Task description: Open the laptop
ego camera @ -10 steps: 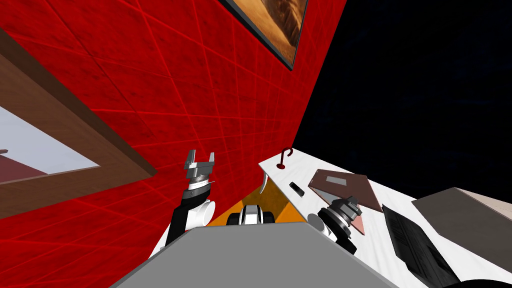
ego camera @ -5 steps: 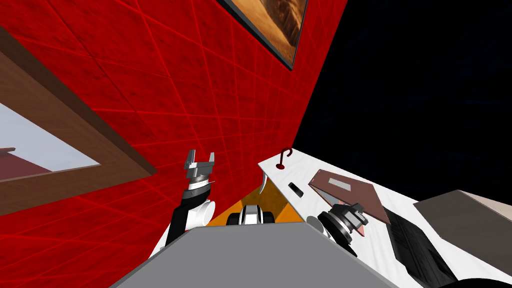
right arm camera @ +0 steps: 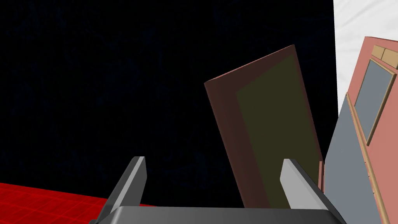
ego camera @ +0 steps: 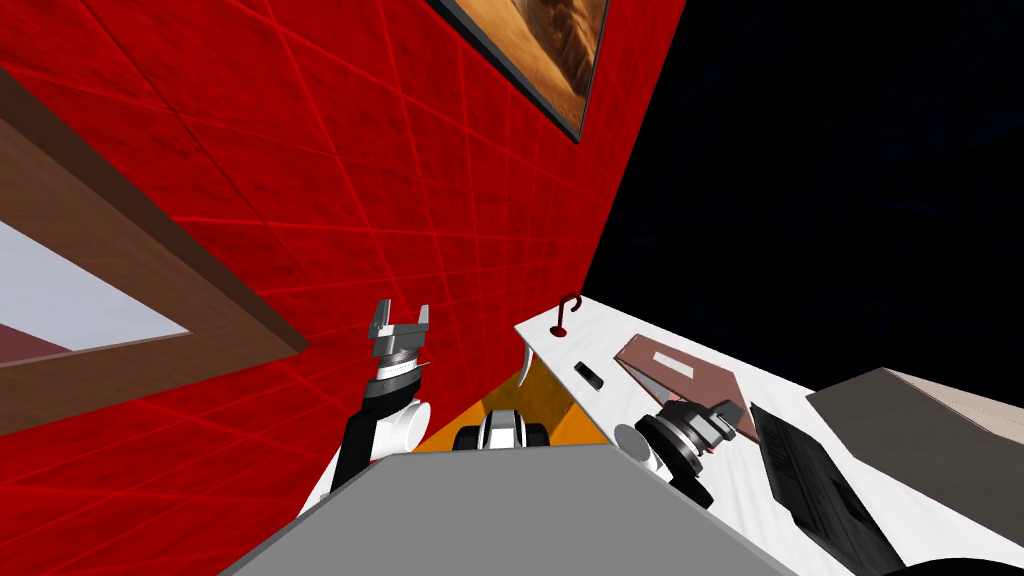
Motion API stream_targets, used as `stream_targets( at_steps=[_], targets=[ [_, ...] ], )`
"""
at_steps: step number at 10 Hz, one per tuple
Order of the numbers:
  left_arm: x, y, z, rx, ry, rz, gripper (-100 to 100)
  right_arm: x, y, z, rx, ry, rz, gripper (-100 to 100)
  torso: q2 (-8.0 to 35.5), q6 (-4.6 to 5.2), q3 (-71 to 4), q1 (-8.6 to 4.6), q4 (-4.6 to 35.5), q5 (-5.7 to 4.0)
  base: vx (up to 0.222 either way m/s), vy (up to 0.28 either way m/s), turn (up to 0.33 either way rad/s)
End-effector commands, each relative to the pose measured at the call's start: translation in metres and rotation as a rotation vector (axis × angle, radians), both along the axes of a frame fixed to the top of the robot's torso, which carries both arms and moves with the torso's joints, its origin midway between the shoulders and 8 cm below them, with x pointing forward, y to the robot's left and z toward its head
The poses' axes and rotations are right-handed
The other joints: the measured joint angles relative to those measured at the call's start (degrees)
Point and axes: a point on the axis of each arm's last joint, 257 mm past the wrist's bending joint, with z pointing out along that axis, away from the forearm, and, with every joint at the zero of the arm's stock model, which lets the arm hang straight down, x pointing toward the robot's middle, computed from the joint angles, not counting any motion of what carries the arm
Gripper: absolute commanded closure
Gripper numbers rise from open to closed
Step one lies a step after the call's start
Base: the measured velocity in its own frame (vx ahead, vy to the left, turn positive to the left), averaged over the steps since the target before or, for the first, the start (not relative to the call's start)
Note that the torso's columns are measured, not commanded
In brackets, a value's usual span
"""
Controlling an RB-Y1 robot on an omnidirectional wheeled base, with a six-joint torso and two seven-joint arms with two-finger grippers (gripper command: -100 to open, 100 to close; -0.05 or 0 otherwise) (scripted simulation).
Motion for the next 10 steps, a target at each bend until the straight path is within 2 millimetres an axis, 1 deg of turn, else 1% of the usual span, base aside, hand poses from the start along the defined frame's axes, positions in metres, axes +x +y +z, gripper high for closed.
stream_targets(
  at_steps=[1, 5, 6, 7, 10],
  targets=[
    [0.000, 0.000, 0.000, 0.000, 0.000, 0.000, 0, 0.014, -0.004, 0.015, 0.000, 0.003, 0.017, -100, -0.01, 0.01, -0.02, -0.03, 0.01, 0.02, -0.018, 0.025, -0.061],
    [0.000, 0.000, 0.000, 0.000, 0.000, 0.000, 0, 0.034, -0.006, 0.040, -0.007, 0.003, 0.045, -100, 0.03, 0.02, 0.00, 0.04, 0.03, 0.07, -0.015, 0.022, -0.059],
    [0.000, 0.000, 0.000, 0.000, 0.000, 0.000, 0, 0.029, -0.005, 0.033, -0.003, 0.001, 0.039, -100, 0.03, -0.01, 0.00, 0.03, 0.03, 0.07, -0.007, 0.010, -0.015],
    [0.000, 0.000, 0.000, 0.000, 0.000, 0.000, 0, 0.030, -0.005, 0.033, 0.000, 0.004, 0.040, 0, -0.01, -0.03, -0.01, 0.01, 0.01, 0.08, 0.000, 0.000, 0.000],
    [0.000, 0.000, 0.000, 0.000, 0.000, 0.000, 0, 0.030, -0.005, 0.031, 0.004, 0.007, 0.040, 0, 0.01, 0.00, -0.02, 0.02, 0.03, 0.07, 0.000, 0.000, 0.000]
  ],
)
